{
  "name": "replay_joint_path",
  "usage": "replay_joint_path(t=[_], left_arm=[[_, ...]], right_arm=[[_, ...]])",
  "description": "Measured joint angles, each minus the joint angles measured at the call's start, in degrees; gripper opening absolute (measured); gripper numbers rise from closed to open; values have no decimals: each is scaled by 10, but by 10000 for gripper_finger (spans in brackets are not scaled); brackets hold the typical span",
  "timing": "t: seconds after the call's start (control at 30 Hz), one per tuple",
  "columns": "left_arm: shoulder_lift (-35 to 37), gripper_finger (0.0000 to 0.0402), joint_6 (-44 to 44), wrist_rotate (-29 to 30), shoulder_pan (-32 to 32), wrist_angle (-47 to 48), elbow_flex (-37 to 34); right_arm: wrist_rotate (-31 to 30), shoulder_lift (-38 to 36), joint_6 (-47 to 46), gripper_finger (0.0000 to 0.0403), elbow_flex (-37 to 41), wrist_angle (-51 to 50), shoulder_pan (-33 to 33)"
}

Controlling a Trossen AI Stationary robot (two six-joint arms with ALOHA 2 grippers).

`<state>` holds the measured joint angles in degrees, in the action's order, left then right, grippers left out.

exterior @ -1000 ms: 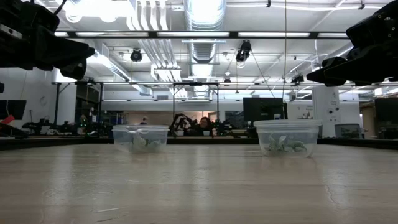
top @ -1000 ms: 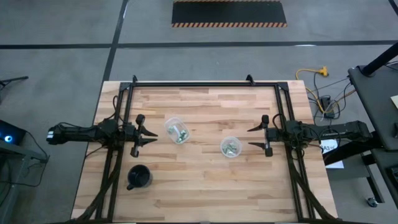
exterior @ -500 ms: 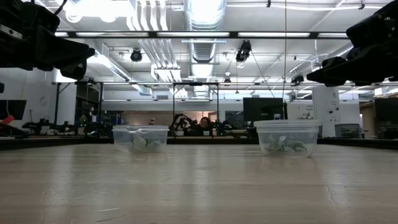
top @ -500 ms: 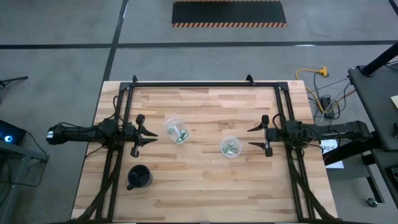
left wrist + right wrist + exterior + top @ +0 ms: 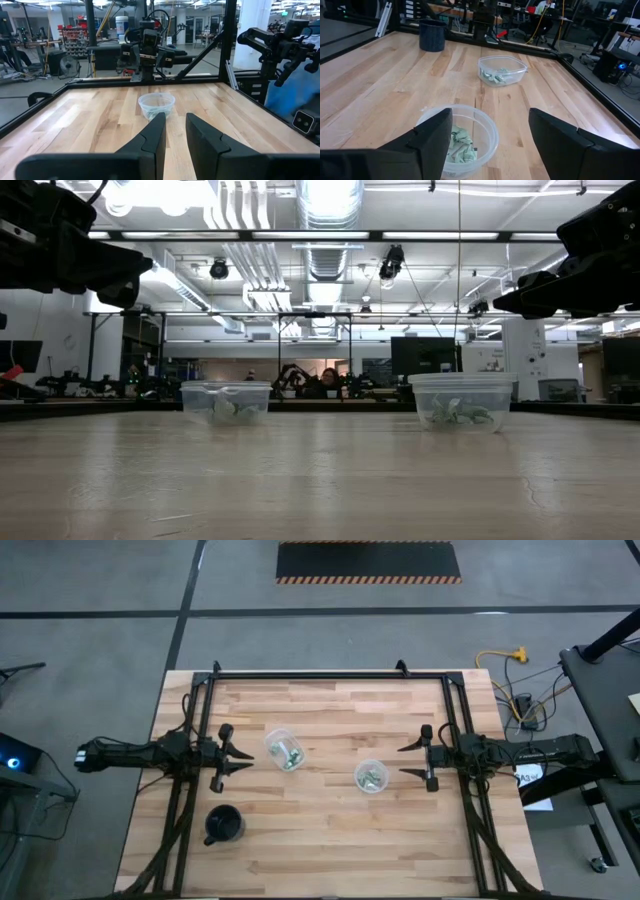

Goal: Pick and place Stevia / Truvia into bins
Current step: Return to Home Position

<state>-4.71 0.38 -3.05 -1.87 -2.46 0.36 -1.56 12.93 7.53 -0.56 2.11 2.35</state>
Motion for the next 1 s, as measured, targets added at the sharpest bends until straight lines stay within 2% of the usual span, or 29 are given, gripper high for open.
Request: replay_joint_path(t=[1.0], left_arm=[[-1, 57, 0, 0, 0, 0, 0]], right_arm=[[0, 0, 0, 261, 0, 0, 0]])
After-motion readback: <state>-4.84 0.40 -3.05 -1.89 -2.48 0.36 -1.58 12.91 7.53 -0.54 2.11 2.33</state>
